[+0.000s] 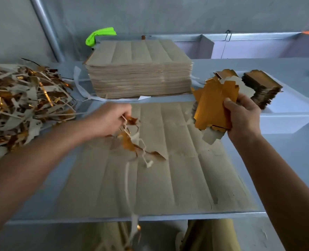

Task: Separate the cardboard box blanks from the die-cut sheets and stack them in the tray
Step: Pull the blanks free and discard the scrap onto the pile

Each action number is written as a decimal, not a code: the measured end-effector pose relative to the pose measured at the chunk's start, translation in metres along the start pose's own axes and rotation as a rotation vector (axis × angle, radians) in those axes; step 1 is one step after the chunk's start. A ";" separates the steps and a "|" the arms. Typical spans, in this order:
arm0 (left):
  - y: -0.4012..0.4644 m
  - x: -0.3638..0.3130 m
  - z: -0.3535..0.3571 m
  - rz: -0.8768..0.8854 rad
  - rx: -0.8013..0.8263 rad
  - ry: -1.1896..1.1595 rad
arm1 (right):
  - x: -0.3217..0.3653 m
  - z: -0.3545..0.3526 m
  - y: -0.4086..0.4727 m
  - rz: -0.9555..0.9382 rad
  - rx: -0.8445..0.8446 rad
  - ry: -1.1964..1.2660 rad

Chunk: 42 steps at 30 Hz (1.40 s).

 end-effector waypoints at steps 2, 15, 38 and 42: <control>0.008 0.026 -0.072 -0.045 -0.236 0.070 | -0.001 0.002 0.001 0.001 0.014 0.012; 0.007 0.113 -0.136 -0.282 -0.360 0.200 | 0.016 0.050 -0.016 -0.184 0.250 -0.026; 0.008 -0.029 0.062 -0.043 -0.192 -1.234 | -0.022 0.102 -0.066 -0.218 0.619 -0.150; -0.002 -0.030 0.082 -0.093 -0.116 -1.289 | -0.035 0.099 -0.072 -0.211 0.601 -0.209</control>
Point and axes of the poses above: each hand's wrist, its own y-axis towards the middle knuckle, its own z-axis out of the palm, x = y × z, the point moved 9 cm from there along y, towards the middle knuckle, and after that the axes turned 9 degrees about -y, right-handed, at the moved point
